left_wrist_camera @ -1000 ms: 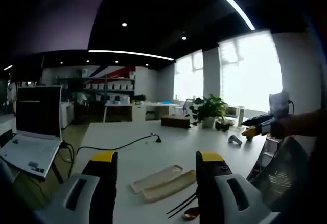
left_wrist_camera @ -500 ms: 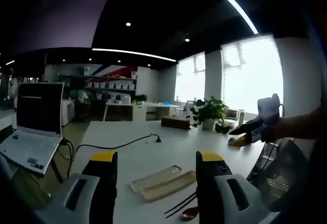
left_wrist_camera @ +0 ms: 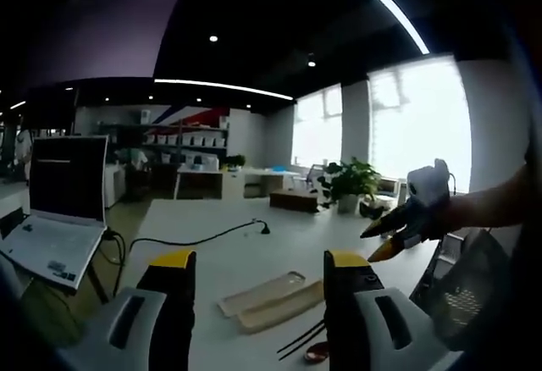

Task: Arrange the utensils inside the cutlery case until each visible utensil rests in its matching compartment.

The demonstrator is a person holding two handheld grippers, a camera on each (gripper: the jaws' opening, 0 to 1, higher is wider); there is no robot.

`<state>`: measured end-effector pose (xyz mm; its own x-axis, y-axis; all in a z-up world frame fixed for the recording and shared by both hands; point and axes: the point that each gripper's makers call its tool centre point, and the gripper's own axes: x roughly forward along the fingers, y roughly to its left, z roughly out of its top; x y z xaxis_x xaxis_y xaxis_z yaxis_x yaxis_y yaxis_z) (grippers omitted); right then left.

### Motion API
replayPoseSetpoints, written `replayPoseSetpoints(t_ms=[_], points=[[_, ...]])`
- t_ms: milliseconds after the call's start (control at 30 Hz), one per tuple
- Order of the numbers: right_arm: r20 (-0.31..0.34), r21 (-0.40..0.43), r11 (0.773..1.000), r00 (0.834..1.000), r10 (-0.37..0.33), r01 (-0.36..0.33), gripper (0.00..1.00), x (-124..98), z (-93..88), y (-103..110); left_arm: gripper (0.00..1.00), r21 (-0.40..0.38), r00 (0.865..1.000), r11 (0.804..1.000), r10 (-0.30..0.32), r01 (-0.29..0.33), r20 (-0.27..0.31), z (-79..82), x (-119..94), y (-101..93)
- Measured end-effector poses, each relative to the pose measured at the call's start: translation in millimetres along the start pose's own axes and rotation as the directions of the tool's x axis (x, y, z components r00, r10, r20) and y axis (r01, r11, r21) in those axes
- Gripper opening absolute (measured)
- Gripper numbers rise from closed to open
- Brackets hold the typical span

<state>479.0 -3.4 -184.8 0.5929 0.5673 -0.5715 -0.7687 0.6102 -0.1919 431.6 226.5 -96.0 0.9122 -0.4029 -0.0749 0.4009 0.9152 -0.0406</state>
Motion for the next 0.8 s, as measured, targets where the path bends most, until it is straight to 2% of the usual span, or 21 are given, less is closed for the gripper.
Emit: replayPoseSetpoints(t_ms=[100,200,300,633,700,767,800], points=[[-0.013,-0.009,0.999,0.999,0.033,-0.034,0.40,9.9,-2.1,4.1,0.62,0.019,1.000,1.000,0.013,-0.013,-0.012,-1.9,0.2,2.6],[-0.028,-0.022,0.998,0.998,0.060,-0.060,0.40,18.8,-5.9,8.8,0.62,-0.005,1.000,1.000,0.019,-0.019,-0.008,-2.2,-0.6,4.8],[-0.044,-0.022,0.995,0.995,0.093,-0.094,0.41,27.9,-13.2,14.5,0.62,0.005,1.000,1.000,0.021,-0.021,-0.014,-3.1,-0.6,4.2],[-0.103,-0.035,0.987,0.983,0.155,-0.159,0.41,44.3,-30.6,26.1,0.61,0.032,0.999,0.999,0.029,-0.028,-0.025,-4.8,-0.2,5.8],[-0.107,-0.037,0.985,0.981,0.161,-0.166,0.42,45.5,-31.5,26.0,0.61,0.024,0.999,0.999,0.028,-0.028,-0.026,-5.3,-0.3,5.9],[-0.115,-0.034,0.990,0.984,0.133,-0.137,0.48,46.7,-33.2,20.4,0.62,0.016,0.999,0.999,0.029,-0.029,-0.021,-4.3,-0.4,5.6],[-0.135,-0.012,0.993,0.984,0.118,-0.120,0.48,44.9,-38.0,18.3,0.62,0.019,0.999,0.999,0.028,-0.028,-0.021,-4.1,-0.1,4.9]])
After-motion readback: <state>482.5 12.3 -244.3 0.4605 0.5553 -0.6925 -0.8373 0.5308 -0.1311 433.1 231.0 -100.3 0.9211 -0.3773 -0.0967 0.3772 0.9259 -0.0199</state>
